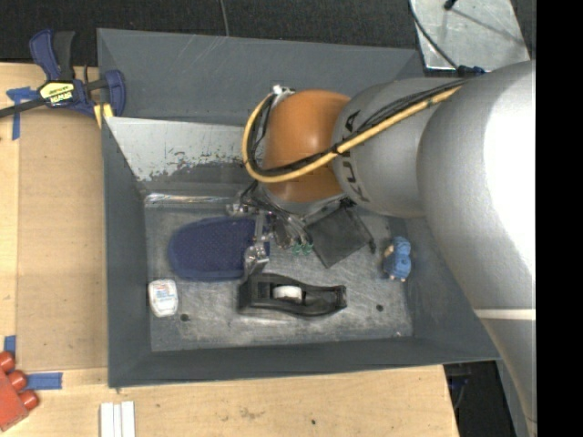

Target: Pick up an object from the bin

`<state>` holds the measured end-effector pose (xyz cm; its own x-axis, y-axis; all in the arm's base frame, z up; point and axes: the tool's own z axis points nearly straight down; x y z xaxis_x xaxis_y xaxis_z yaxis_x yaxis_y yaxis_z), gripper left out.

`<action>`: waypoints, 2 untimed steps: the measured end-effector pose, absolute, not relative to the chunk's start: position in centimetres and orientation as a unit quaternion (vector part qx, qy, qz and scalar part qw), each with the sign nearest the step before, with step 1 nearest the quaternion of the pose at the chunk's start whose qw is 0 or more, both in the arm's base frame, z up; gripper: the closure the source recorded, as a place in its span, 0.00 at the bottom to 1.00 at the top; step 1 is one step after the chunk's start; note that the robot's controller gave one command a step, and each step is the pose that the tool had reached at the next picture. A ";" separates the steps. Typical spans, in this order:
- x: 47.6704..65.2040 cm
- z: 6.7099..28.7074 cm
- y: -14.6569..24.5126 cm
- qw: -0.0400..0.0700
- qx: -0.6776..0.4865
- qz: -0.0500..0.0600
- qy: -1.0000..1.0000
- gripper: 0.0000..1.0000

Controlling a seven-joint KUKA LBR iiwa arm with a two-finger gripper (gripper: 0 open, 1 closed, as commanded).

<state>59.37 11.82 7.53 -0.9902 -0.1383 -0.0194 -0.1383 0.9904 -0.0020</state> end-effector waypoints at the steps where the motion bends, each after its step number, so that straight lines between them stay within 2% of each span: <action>1: 59.4 7.7 11.8 0.010 -0.068 0.001 0.998 1.00; 2: 59.7 13.1 11.8 0.005 -0.068 0.000 0.998 1.00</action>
Offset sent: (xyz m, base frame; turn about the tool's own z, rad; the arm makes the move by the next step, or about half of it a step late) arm 0.0000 0.0000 0.0000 0.0000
